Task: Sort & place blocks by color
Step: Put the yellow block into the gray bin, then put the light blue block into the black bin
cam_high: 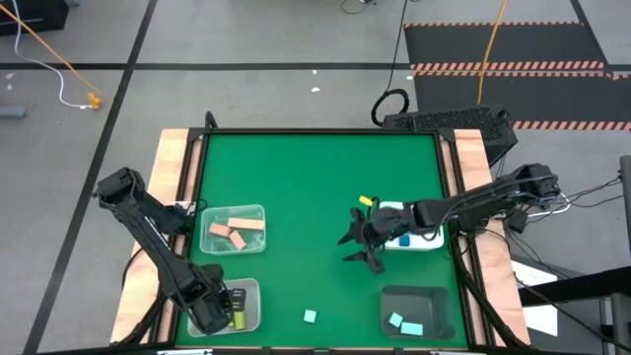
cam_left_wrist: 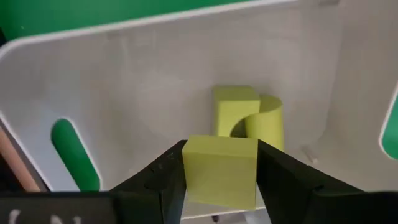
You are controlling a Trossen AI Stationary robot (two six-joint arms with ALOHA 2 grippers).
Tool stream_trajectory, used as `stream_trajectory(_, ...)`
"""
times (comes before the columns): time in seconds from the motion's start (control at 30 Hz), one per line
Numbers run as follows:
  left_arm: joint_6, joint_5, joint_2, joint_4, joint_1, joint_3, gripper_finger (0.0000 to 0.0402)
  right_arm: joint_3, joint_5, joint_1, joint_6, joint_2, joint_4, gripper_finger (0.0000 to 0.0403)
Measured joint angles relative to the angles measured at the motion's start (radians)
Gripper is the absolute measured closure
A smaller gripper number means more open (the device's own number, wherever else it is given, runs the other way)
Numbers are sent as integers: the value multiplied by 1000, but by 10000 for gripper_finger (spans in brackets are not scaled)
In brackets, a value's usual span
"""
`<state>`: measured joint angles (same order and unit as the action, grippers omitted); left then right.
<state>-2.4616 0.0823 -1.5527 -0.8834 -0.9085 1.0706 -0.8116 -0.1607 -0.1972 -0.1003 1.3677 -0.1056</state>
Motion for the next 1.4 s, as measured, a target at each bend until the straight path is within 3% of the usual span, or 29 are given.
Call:
stream_trajectory(0.23, 24, -3, 0, -20, 0, 0, 194, 0, 0, -58, -68, 66, -93, 191)
stream_trajectory(0.5, 39, -5, 0, -26, 0, 0, 152, 0, 0, -134, -136, 141, -343, 191)
stream_trajectory(0.67, 43, -39, 0, -23, 0, 0, 137, -5, 66, -170, -176, 167, -406, 191)
stream_trajectory(1.1, 151, -315, 1, 172, 0, 0, 133, -162, 162, -218, -140, 166, -109, 190)
stream_trajectory(1.3, 307, -519, 1, 390, 0, 0, 133, -162, 162, -217, -201, 182, -129, 190)
stream_trajectory(1.4, 404, -596, 1, 495, 0, 0, 133, -162, 161, -217, -245, 230, -224, 190)
